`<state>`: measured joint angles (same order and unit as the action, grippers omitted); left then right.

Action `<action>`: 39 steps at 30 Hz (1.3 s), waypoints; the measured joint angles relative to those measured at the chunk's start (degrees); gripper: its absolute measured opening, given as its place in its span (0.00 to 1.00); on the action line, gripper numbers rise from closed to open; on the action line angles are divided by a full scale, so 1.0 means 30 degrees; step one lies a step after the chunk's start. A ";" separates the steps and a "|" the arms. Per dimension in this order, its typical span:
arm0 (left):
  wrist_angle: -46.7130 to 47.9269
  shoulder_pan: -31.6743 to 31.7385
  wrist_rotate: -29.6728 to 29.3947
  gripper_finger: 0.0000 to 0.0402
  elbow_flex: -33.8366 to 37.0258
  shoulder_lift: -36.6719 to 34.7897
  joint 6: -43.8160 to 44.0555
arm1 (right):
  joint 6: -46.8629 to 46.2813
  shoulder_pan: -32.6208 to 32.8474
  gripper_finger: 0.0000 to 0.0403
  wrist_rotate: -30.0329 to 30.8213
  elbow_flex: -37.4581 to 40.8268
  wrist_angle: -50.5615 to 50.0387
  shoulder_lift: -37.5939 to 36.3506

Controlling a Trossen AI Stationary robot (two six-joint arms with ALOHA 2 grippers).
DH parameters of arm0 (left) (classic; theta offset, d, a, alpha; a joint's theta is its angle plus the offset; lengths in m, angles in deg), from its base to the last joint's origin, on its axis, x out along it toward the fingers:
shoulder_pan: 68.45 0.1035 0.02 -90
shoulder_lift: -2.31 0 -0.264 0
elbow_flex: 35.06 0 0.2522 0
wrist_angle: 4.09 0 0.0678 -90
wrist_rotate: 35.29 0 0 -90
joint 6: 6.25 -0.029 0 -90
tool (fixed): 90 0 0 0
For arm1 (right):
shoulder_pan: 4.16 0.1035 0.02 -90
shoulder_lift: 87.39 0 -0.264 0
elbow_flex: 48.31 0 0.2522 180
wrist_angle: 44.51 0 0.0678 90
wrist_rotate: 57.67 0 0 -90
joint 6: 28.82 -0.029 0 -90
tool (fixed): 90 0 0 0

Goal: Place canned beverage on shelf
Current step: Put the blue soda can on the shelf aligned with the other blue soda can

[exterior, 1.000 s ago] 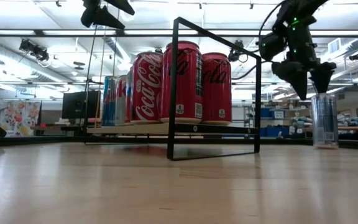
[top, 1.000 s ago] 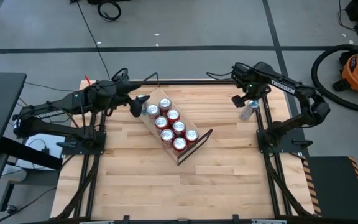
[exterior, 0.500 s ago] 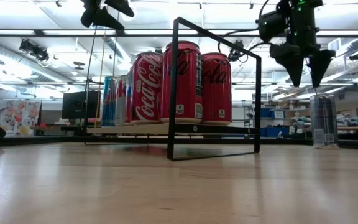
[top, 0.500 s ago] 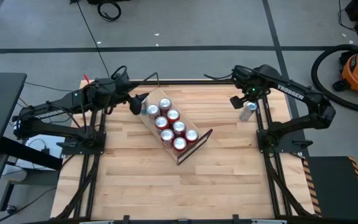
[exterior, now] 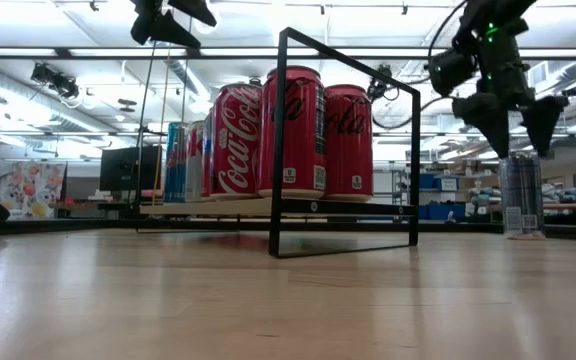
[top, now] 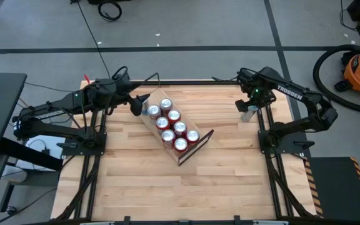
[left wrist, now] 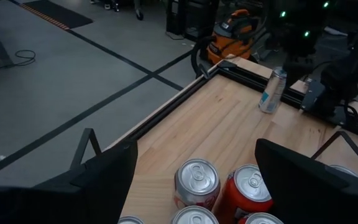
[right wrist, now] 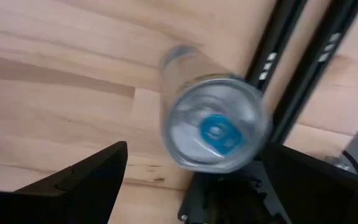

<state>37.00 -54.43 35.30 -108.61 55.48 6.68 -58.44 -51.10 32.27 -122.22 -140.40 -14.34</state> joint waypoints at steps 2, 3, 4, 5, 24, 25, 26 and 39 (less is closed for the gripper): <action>0.0000 0.0000 0.0031 0.84 0.0000 0.0000 0.0000 | 0.0000 -0.0088 0.94 0.0116 0.0809 0.0455 0.0000; 0.0000 0.0000 0.0051 0.84 0.0000 0.0000 0.0000 | 0.0035 -0.0163 0.94 0.0213 0.1160 0.0772 0.0000; 0.0000 0.0000 0.0060 0.84 0.0000 0.0000 0.0000 | 0.0100 -0.0215 0.94 0.0290 0.1485 0.1203 0.0000; 0.0000 0.0000 0.0060 0.84 0.0000 0.0000 0.0000 | 0.0216 -0.0287 0.94 0.0336 0.1787 0.1647 0.0007; 0.0007 0.0000 0.0074 0.84 0.0005 0.0000 0.0328 | 0.0876 -0.1873 0.85 0.0145 0.4661 0.5636 0.0022; 0.0007 0.0000 0.0074 0.84 0.0001 0.0000 0.0323 | 0.0910 -0.1865 0.83 0.0135 0.4661 0.5659 0.0022; 0.0007 0.0000 0.0074 0.84 0.0000 0.0000 0.0321 | 0.0937 -0.1865 0.80 0.0135 0.4661 0.5692 0.0022; -0.0722 0.0175 0.6142 0.84 0.0010 0.0757 0.2074 | 0.2801 0.0596 0.60 -0.1388 0.0953 0.4568 0.0038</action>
<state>34.84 -53.91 53.73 -108.58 57.75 12.90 -50.04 -49.31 28.10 -119.36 -126.69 -14.22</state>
